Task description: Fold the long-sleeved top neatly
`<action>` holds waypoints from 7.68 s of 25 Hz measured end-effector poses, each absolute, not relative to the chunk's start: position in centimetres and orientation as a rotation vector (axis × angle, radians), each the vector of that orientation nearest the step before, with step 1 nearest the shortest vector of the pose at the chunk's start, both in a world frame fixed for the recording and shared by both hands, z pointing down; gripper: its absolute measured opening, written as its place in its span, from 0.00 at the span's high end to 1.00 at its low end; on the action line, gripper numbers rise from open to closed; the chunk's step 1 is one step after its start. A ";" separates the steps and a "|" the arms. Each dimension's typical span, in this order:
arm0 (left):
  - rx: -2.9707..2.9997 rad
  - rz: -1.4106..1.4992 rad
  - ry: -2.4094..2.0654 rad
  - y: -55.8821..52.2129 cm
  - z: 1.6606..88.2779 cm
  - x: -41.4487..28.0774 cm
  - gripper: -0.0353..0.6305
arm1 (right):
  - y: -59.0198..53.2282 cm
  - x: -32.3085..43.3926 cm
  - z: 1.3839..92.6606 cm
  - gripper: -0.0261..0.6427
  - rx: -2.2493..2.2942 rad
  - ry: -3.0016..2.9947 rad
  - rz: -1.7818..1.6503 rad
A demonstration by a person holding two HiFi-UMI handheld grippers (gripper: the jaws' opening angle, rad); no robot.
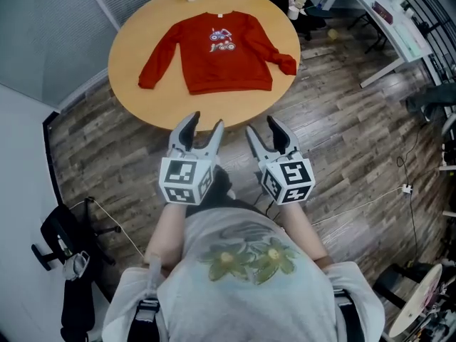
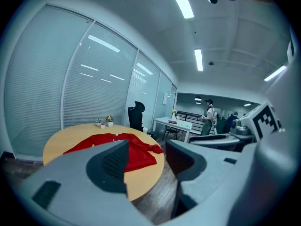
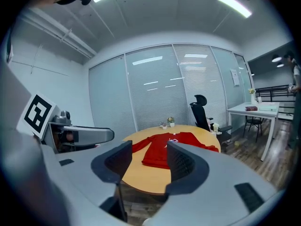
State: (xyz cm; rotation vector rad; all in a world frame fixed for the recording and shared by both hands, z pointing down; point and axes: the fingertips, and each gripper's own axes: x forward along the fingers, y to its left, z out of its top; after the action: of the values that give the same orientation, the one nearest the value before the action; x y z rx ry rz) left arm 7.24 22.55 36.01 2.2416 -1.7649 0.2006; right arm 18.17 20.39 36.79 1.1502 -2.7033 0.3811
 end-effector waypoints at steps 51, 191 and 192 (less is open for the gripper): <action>2.165 0.394 -1.635 2.5 44.2 -3.4 0.56 | -2.8 19.7 47.0 0.63 1.390 -2.249 0.594; 1.668 0.418 -1.681 -4.4 54.8 -18.4 0.56 | -18.0 -17.2 55.0 0.67 0.117 -2.138 -0.909; 1.668 0.417 -1.682 -4.5 54.9 -18.4 0.56 | -17.9 -17.3 55.0 0.63 0.111 -2.136 -0.897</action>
State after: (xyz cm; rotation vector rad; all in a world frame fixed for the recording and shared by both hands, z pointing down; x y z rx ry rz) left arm -18.41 -4.46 54.89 1.6677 -1.6823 0.4169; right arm -17.29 -17.92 54.99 0.1109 -2.1364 -0.8966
